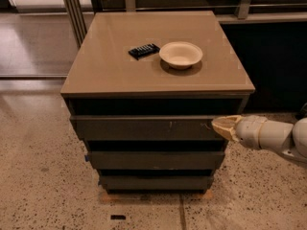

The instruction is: Open top drawer

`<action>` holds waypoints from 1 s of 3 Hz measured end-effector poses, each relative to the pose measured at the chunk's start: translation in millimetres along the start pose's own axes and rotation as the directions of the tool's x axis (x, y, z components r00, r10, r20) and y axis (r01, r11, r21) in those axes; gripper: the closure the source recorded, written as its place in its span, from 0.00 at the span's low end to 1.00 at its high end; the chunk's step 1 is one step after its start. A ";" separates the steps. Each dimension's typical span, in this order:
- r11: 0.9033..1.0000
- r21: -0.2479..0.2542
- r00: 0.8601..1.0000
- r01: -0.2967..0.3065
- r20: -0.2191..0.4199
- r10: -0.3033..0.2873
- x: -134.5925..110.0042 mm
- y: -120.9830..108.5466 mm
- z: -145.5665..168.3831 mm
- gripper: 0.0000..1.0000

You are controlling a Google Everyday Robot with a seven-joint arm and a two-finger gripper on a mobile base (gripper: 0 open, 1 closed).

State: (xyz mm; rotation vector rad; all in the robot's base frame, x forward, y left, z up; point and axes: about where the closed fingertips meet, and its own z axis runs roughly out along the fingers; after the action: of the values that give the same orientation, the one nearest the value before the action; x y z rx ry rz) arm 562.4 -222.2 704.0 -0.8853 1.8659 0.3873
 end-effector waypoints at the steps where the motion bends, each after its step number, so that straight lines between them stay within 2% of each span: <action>1: 0.997 -0.082 0.999 -0.010 0.048 0.014 -14.9 3.6 25.6 1.00; 2: 0.994 -0.105 0.997 0.013 0.076 -0.005 -31.7 -0.1 41.5 1.00; 3: 0.997 -0.067 0.995 0.043 0.088 -0.037 -41.1 -4.6 53.2 1.00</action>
Offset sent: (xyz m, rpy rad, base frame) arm 0.0551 0.0492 0.0198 0.0851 -0.0431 0.1359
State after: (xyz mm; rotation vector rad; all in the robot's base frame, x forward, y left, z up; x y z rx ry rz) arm 610.1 -176.3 716.7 -0.9368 1.7613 0.4603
